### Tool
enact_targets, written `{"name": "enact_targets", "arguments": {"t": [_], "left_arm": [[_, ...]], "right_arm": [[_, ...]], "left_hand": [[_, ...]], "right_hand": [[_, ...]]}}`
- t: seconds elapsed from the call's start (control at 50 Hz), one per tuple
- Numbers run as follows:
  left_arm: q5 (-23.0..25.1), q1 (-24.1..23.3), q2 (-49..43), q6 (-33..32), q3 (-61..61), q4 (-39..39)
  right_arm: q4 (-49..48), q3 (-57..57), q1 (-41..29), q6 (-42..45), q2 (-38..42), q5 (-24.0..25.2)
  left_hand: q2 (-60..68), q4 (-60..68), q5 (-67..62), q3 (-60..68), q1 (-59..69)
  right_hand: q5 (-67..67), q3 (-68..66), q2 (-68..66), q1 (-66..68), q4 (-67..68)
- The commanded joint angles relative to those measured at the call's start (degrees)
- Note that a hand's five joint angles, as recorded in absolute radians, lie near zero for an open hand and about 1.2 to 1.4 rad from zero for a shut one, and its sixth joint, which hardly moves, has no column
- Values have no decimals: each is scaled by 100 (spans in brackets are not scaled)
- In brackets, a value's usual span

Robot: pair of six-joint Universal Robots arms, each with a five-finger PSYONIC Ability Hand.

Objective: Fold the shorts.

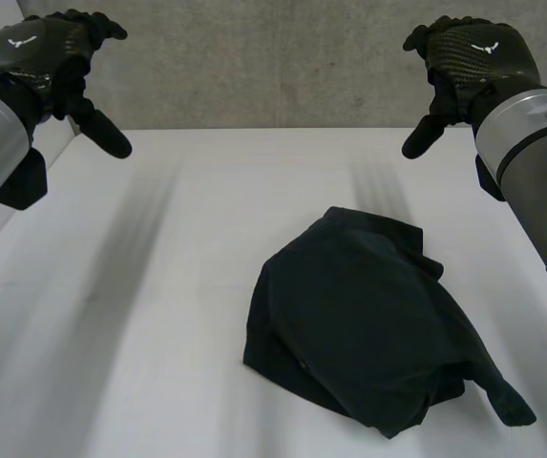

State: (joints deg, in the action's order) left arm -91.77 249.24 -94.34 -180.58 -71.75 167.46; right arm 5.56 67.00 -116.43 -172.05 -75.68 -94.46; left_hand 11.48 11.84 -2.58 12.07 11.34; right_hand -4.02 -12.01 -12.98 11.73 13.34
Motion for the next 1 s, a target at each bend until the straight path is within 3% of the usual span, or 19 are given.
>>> {"name": "enact_targets", "arguments": {"t": [0.02,0.16,0.26,0.32,0.46,0.56,0.64,0.68,0.74,0.86,0.9,1.0], "left_arm": [[-16,-183,39,-13,-137,32],[72,-236,-75,-74,-322,155],[81,-367,-672,-144,-331,366],[89,-560,-1155,-372,-340,498],[63,-1412,-2473,-839,-234,770],[28,-1545,-2905,-848,-164,823],[-7,-1633,-3344,-830,91,788],[-7,-1782,-3617,-795,275,762],[1,-1932,-3802,-751,390,727],[80,-1923,-3837,-470,390,709],[54,-1871,-3811,-339,407,709],[-69,-1432,-3557,-162,416,683]], "right_arm": [[-11,-11,50,-4,9,24],[156,-169,50,574,18,270],[989,-117,129,2452,80,929],[1342,-55,252,2965,71,991],[1221,514,462,2459,202,1377],[396,1682,945,1939,194,1913],[-98,2396,1166,1885,159,2221],[-353,2748,1254,1850,150,2309],[-687,3082,1290,1841,141,2310],[-1039,3320,1298,1920,150,2274],[-1065,3311,1290,1859,150,2283],[-1101,3346,1272,1868,150,2274]], "left_hand": [[-148,-184,258,-207,-134],[-148,-184,258,-207,-134],[-143,-180,253,-203,-130],[-59,-96,169,-119,-46],[25,-12,85,-34,38],[59,22,51,-1,72],[1283,1246,-1173,1224,1296],[2494,2457,-2384,2434,2507],[4038,4001,-3928,3979,4051],[5606,5569,-5496,5546,5619],[6846,6810,-6736,6787,6860],[6852,6816,-6742,6793,6866]], "right_hand": [[402,201,298,-173,-334],[402,201,298,-173,-334],[402,201,298,-173,-334],[402,201,298,-173,-334],[402,201,298,-173,-334],[402,201,298,-173,-334],[402,201,298,-173,-334],[402,201,298,-173,-334],[402,201,298,-173,-334],[402,201,298,-173,-334],[402,201,298,-173,-334],[402,201,298,-173,-334]]}}
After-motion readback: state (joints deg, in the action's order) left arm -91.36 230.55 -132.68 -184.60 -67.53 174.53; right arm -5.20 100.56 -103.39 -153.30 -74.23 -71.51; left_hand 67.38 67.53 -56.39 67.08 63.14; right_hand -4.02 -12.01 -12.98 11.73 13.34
